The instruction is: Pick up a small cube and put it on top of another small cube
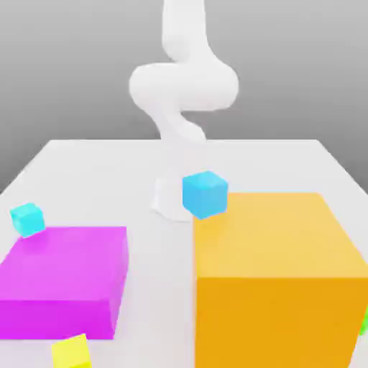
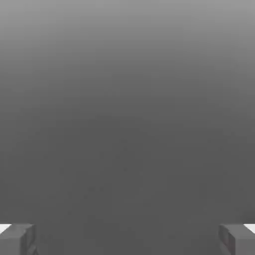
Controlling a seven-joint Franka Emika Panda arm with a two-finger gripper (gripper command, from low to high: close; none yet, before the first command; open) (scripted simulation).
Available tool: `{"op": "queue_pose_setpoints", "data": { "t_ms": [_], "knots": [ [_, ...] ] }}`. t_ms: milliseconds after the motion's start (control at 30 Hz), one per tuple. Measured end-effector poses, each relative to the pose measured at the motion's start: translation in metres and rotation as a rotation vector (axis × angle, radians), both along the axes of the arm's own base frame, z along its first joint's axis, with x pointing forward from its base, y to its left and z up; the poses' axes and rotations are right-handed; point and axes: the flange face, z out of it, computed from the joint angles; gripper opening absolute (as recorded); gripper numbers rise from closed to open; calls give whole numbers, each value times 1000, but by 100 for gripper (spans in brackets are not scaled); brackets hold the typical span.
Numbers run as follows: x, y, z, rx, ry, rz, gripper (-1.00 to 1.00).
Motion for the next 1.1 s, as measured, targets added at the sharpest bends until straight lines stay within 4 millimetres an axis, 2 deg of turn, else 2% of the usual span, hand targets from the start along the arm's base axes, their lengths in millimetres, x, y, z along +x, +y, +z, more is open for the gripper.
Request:
{"op": "queue_pose_setpoints", "data": {
  "t_ms": [133,267,400,533,767,1033,1100],
  "knots": [
    [49,-20,-56,15,105,73,0],
    [89,-38,-117,22,200,132,0],
    [118,-55,-182,20,291,183,0],
    [138,-72,-249,6,378,225,0],
    [148,-107,-364,-49,527,284,0],
    [128,-153,-475,-167,696,348,0],
    [127,-157,-503,-182,709,354,0]
  ]
}}
